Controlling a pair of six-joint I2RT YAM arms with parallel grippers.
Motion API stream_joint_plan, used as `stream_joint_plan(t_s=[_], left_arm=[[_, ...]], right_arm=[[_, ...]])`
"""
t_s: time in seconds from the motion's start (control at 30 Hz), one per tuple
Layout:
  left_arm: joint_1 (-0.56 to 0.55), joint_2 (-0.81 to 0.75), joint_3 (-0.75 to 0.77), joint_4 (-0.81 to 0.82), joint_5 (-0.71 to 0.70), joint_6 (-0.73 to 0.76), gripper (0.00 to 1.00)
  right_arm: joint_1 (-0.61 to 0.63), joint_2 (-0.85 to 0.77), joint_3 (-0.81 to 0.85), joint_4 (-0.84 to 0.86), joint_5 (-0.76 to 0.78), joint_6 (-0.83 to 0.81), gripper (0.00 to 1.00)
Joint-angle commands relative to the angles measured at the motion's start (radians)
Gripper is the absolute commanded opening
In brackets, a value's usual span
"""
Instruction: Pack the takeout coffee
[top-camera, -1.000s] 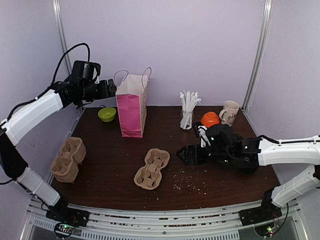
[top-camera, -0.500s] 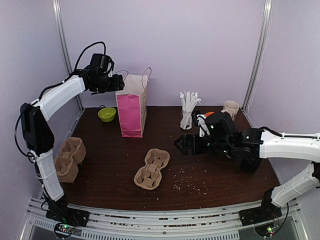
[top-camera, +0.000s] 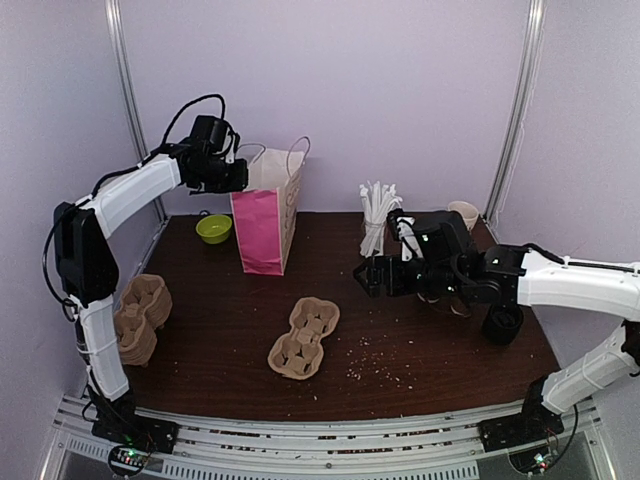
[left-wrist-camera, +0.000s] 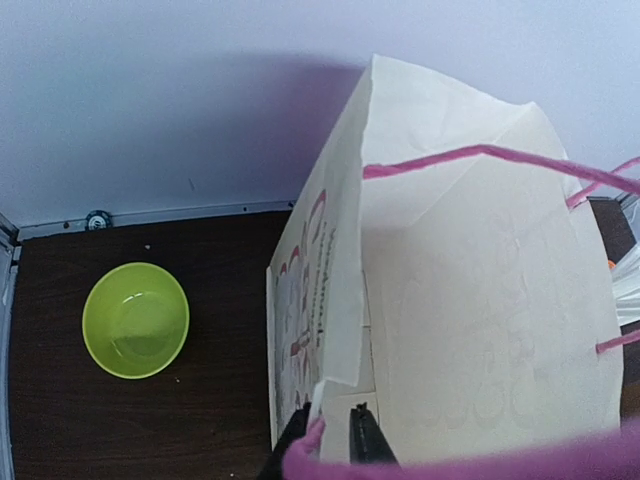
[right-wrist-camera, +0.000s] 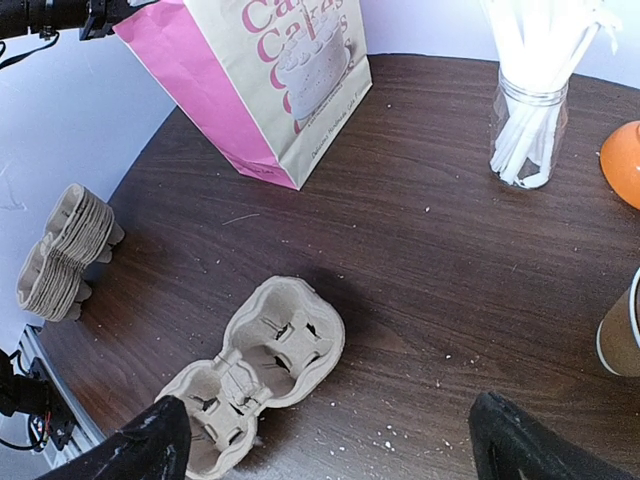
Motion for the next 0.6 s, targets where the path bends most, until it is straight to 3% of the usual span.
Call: stream_joint_plan(t_s=[0.0, 0.3, 0.57], left_arm=[[0.004, -0.069, -0.01, 0.009, 0.021, 0.015, 0.1], [-0.026, -0.3, -0.186, 0.008, 0.05, 0.001, 0.0], [-0.038, -0.541, -0.425, 0.011, 0.088, -0.029, 0.0]], right_arm=[[-0.013, 0.03, 0.038, -0.012, -0.019, -0.027, 1.0], [0.0, 0.145, 0.141, -0.059, -0.102, -0.108, 0.99], [0.099, 0.364, 0.338, -0.217, -0.072, -0.196, 0.98]])
